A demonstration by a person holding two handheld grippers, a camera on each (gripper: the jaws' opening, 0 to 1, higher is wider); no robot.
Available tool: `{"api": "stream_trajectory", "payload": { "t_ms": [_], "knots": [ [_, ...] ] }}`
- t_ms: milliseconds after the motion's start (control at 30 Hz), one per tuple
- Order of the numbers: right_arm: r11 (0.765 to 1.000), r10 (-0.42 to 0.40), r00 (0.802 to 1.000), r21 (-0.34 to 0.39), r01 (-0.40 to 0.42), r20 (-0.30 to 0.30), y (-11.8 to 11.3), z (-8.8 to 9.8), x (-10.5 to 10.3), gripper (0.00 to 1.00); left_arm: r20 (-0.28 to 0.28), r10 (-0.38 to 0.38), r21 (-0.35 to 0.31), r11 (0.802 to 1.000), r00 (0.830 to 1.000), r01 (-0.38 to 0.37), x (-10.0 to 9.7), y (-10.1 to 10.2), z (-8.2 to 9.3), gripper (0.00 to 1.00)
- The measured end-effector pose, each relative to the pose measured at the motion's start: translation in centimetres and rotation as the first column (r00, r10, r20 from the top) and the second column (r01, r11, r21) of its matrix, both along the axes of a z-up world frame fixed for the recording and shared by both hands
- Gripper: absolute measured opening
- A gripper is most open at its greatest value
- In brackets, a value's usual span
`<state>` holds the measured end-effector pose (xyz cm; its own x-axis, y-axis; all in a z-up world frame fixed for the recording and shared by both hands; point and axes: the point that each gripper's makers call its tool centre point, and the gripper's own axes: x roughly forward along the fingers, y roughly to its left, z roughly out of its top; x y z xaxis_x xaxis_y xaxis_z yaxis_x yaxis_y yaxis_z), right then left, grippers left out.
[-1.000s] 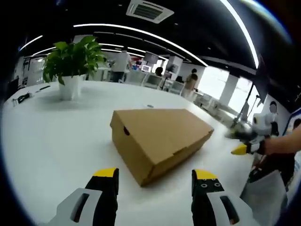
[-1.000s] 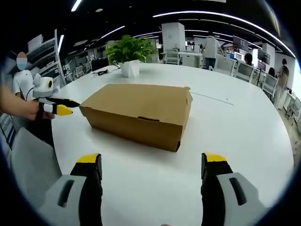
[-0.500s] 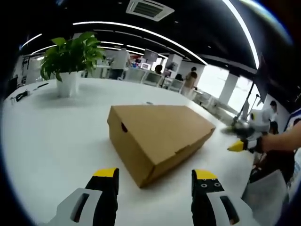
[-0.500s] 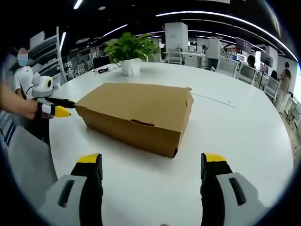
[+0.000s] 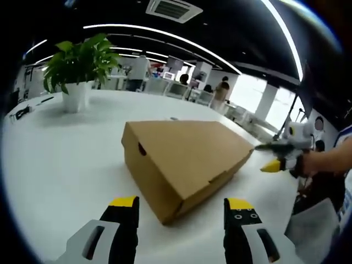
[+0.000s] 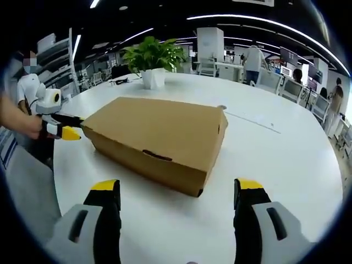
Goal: Operate the shoe box by opening the lid, removing the specified soft item, and placing it in the target area until the item is outside and the box remains undamaged.
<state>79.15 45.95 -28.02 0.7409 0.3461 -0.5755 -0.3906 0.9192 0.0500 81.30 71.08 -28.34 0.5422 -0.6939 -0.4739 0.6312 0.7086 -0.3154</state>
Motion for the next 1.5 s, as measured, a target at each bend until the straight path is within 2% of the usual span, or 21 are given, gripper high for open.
{"api": "stream_trajectory", "payload": {
  "t_ms": [967,1233,1500],
  "knots": [
    [0.996,0.091,0.995,-0.009,-0.091,-0.029,1.4,-2.1,2.8,0.71,0.010,-0.042,0.008,0.999,0.999,0.042,1.3,-1.6,-0.7,0.58],
    [0.997,0.079,0.997,-0.014,-0.080,-0.023,1.5,-2.4,3.3,0.65,0.012,-0.047,0.031,0.998,0.999,0.047,1.6,-1.8,-1.0,0.56],
    [0.996,0.083,0.996,-0.033,-0.084,-0.019,1.7,-2.4,3.3,0.63,0.019,-0.053,0.038,0.998,0.998,0.052,1.6,-1.8,-1.1,0.55]
  ]
}}
